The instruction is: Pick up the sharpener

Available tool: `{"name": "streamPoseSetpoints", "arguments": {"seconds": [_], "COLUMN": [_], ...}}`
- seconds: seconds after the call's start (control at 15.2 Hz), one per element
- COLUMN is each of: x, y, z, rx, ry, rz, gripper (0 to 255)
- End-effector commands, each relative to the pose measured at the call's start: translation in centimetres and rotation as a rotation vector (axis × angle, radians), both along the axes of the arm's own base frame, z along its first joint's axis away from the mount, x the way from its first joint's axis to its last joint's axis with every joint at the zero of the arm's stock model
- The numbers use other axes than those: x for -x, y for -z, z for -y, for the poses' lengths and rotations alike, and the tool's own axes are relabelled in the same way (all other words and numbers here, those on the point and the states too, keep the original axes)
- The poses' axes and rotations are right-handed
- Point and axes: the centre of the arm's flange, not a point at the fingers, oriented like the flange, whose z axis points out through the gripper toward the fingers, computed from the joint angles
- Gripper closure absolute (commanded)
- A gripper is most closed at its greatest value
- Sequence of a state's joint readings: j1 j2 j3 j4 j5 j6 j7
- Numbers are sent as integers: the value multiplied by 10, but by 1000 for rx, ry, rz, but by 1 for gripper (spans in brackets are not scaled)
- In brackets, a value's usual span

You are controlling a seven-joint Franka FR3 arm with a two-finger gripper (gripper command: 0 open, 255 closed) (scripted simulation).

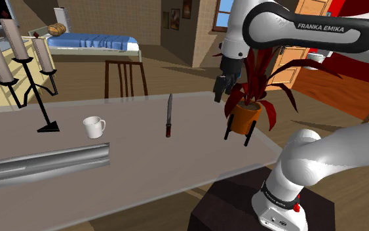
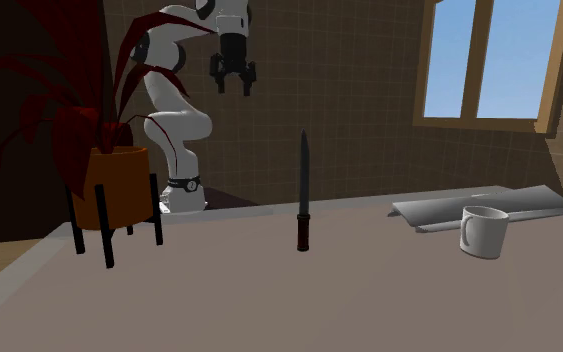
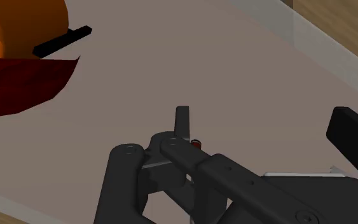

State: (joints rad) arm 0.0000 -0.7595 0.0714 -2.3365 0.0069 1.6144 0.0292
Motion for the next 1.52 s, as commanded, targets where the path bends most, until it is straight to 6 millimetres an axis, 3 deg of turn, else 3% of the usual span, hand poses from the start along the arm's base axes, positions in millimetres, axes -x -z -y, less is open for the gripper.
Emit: {"name": "streamPoseSetpoints", "arguments": {"seconds": [0.0, 0.73, 1.45], "x": [0, -88, -193], "y": [0, 103, 198], "z": [0, -42, -50], "rx": [0, 86, 172], "ry": [0, 275, 549], "rz": [0, 109, 219], "gripper": [0, 0, 0]}}
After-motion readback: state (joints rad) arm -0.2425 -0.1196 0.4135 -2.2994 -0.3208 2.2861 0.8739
